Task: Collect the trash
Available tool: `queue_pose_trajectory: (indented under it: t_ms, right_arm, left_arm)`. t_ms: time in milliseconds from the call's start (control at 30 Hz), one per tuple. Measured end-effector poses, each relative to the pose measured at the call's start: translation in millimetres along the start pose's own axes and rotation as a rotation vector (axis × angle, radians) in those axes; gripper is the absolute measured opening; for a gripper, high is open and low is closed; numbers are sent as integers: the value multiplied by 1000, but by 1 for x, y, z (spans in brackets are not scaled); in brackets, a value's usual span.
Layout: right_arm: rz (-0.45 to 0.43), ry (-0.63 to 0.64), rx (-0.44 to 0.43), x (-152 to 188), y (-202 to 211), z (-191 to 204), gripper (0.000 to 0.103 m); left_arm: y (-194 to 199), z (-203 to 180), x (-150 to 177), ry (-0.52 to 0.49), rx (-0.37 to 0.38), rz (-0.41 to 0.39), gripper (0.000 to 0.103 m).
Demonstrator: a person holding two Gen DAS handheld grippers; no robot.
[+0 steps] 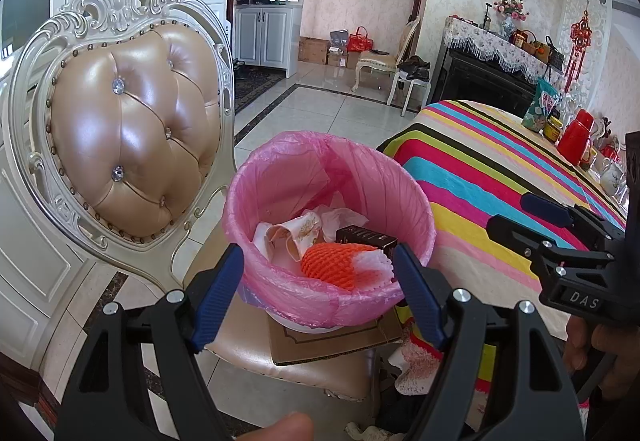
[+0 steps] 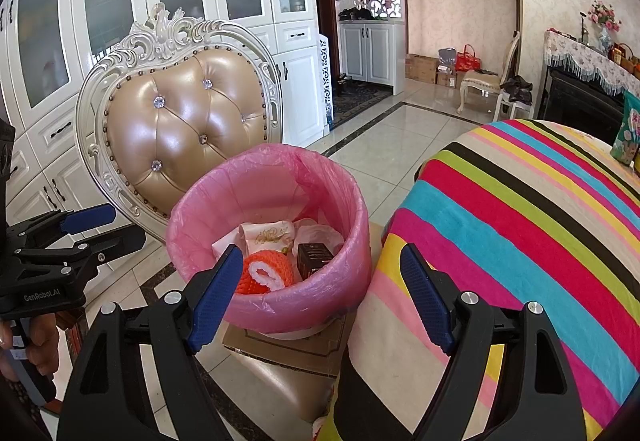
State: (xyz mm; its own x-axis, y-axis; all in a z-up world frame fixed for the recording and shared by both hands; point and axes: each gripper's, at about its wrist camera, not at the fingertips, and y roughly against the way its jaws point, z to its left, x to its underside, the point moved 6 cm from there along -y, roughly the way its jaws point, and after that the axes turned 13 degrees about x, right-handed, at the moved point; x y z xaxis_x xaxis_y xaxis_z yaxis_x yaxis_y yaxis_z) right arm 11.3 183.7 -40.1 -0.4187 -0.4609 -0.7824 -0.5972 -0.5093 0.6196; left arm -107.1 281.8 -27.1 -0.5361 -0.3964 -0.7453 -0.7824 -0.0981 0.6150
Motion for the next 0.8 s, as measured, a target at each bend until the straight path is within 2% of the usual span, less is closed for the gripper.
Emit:
queue_pose_trajectory:
  t_ms: [800]
  right_arm:
    - [1,4,1,0,-1,0,76]
  left_arm:
    - [-1,-1,-1,-1,0,2,75]
